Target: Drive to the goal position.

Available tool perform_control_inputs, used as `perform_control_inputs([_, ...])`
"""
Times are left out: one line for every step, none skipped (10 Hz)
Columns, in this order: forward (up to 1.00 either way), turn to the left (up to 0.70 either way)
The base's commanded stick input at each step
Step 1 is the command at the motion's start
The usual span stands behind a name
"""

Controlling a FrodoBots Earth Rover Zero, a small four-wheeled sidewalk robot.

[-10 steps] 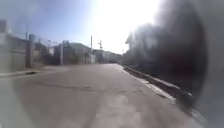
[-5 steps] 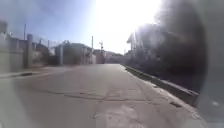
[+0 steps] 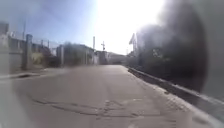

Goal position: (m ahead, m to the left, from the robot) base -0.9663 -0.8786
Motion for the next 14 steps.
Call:
perform_control_inputs([1.00, 0.00])
perform_control_inputs([1.00, 0.00])
perform_control_inputs([1.00, 0.00])
perform_control_inputs([1.00, 0.00])
perform_control_inputs([1.00, 0.00])
perform_control_inputs([1.00, 0.00])
perform_control_inputs([1.00, 0.00])
perform_control_inputs([1.00, 0.00])
perform_control_inputs([1.00, 0.00])
perform_control_inputs([1.00, 0.00])
perform_control_inputs([1.00, 0.00])
perform_control_inputs([1.00, 0.00])
perform_control_inputs([1.00, 0.00])
perform_control_inputs([1.00, 0.00])
